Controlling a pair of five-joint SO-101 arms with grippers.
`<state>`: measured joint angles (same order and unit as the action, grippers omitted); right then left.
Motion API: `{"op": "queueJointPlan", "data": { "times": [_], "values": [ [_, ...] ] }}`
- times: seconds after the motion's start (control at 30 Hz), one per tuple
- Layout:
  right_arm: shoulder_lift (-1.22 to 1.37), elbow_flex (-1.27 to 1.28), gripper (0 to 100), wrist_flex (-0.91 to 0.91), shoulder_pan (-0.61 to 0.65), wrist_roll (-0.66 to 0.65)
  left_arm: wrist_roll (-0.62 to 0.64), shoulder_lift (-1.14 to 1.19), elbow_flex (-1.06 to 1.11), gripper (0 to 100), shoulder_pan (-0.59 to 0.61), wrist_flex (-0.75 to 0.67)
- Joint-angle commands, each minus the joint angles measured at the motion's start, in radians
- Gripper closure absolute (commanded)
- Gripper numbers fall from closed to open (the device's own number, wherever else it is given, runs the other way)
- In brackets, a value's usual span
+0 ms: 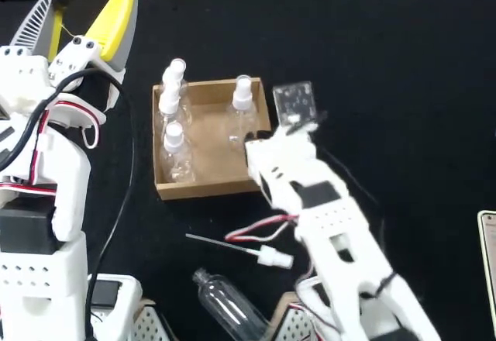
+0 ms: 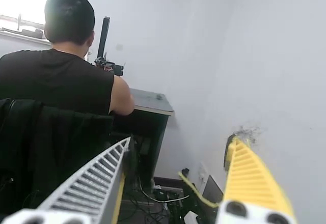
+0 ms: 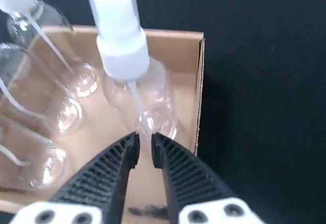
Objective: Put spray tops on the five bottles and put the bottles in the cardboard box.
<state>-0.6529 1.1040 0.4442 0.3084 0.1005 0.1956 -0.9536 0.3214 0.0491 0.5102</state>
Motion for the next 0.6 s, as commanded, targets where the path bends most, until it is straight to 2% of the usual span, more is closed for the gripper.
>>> {"op": "queueJointPlan", "data": {
  "times": [0.0, 0.13, 0.37, 0.57],
  "values": [
    [0.105, -0.143, 98.9, 0.044, 0.02, 0.009, -0.002, -0.006, -0.005, 73, -0.012, -0.025],
    [0.208, -0.202, 98.9, 0.044, 0.072, 0.009, -0.005, -0.006, -0.005, 73, -0.012, -0.025],
    [0.363, -0.269, 98.9, 0.044, 0.077, 0.109, -0.005, -0.006, -0.005, 73, -0.012, -0.025],
    [0.49, -0.348, 98.8, 0.044, 0.071, 0.115, -0.005, -0.006, -0.005, 73, -0.012, -0.025]
  ]
}}
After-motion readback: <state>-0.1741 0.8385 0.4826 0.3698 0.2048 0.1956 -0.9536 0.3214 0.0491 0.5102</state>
